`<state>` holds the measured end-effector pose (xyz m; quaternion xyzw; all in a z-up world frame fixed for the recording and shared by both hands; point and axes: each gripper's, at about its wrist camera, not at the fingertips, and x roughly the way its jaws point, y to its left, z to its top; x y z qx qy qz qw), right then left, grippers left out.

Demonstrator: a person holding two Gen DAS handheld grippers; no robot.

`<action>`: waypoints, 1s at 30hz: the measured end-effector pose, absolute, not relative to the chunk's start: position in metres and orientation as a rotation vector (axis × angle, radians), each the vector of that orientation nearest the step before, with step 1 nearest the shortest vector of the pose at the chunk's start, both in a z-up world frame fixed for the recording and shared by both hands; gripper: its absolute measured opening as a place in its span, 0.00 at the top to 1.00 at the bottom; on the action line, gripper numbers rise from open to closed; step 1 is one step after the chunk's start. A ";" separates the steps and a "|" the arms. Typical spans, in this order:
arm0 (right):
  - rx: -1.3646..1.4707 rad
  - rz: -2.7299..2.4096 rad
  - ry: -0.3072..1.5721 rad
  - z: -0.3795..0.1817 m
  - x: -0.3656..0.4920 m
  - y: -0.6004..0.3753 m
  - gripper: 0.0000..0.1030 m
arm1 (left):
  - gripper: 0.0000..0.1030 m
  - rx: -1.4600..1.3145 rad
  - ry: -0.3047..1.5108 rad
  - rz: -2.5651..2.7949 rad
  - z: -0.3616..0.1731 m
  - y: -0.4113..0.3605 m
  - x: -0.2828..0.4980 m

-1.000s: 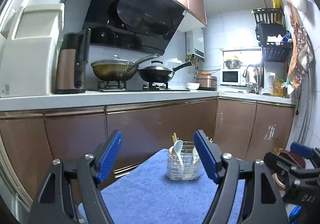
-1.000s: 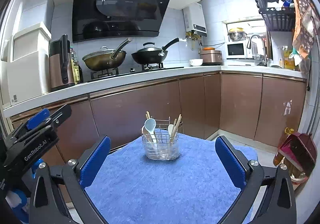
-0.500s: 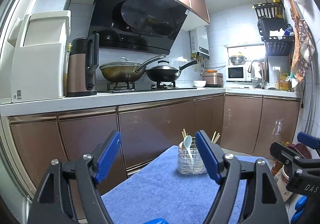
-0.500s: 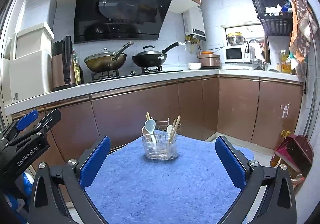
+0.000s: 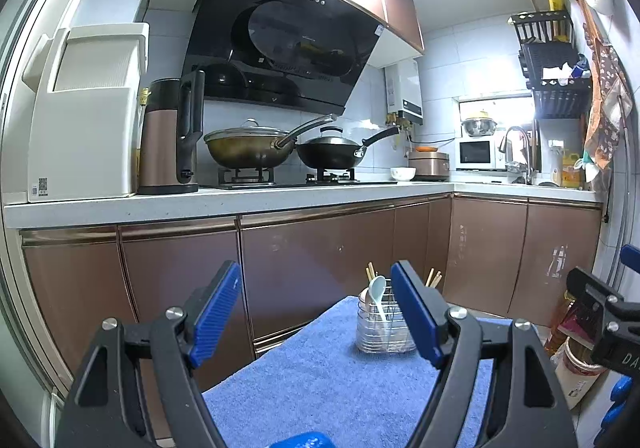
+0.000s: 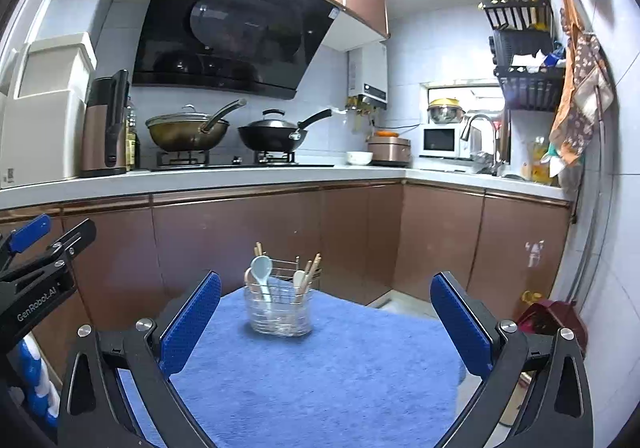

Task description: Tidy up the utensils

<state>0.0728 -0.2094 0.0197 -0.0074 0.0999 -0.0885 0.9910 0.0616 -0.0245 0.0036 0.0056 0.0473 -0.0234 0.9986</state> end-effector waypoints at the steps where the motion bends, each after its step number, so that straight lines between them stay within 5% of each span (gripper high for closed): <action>1: -0.014 -0.181 0.200 0.020 0.073 -0.211 0.00 | 0.26 0.013 0.096 -0.049 0.003 -0.025 0.062; 30: -0.022 -0.209 0.210 0.018 0.074 -0.218 0.00 | 0.26 0.011 0.100 -0.056 0.001 -0.024 0.060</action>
